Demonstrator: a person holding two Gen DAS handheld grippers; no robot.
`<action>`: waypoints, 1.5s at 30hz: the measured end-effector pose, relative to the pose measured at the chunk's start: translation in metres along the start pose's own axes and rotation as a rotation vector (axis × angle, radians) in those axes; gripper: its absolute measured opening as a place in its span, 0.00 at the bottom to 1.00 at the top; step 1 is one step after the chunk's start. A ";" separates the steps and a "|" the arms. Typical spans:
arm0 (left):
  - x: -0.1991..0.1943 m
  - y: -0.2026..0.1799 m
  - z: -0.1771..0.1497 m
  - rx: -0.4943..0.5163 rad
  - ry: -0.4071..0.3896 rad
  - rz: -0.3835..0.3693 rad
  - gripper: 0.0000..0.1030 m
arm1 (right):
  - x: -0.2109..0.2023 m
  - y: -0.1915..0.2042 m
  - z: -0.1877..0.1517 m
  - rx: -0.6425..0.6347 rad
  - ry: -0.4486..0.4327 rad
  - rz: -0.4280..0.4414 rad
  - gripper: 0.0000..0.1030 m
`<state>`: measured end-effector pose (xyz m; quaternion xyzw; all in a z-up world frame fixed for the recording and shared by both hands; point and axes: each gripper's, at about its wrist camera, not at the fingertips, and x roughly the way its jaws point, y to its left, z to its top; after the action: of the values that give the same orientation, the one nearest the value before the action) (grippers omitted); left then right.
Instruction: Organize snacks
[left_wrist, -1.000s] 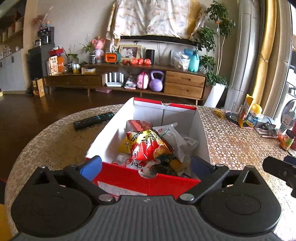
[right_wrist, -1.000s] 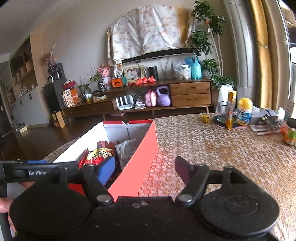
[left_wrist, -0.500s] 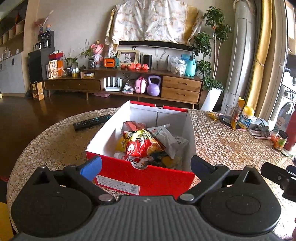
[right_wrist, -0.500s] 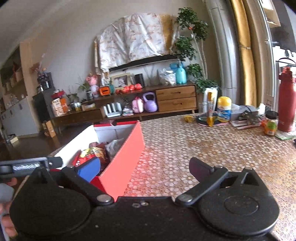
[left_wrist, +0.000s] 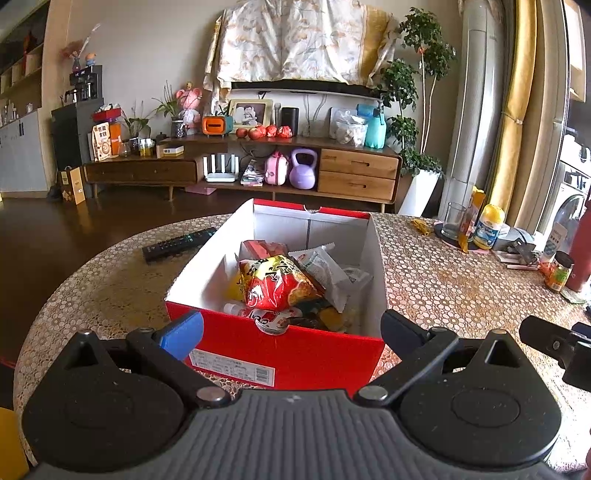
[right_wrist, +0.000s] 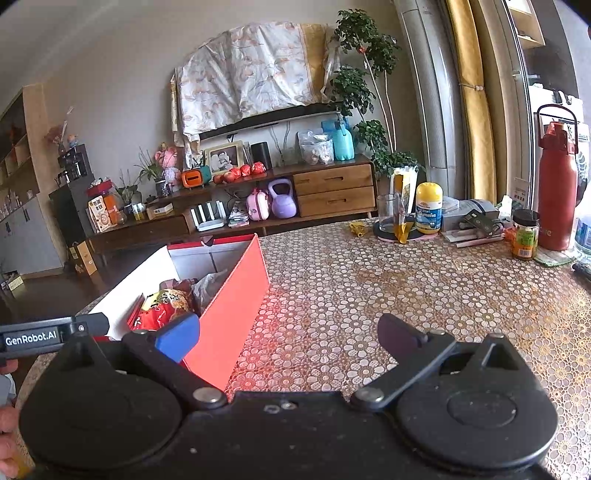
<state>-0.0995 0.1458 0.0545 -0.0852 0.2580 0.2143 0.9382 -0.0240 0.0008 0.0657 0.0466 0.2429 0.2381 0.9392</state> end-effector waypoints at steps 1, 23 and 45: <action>0.000 0.000 -0.001 0.002 0.000 -0.001 1.00 | 0.000 0.000 0.000 0.001 0.000 -0.001 1.00; 0.003 -0.001 -0.006 0.018 0.011 0.000 1.00 | 0.000 -0.004 -0.003 0.008 0.008 -0.007 1.00; 0.004 0.000 -0.008 0.019 0.021 0.002 1.00 | 0.001 -0.003 -0.006 0.010 0.016 -0.008 1.00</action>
<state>-0.0997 0.1449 0.0452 -0.0782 0.2699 0.2117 0.9361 -0.0248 -0.0017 0.0593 0.0485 0.2518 0.2336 0.9379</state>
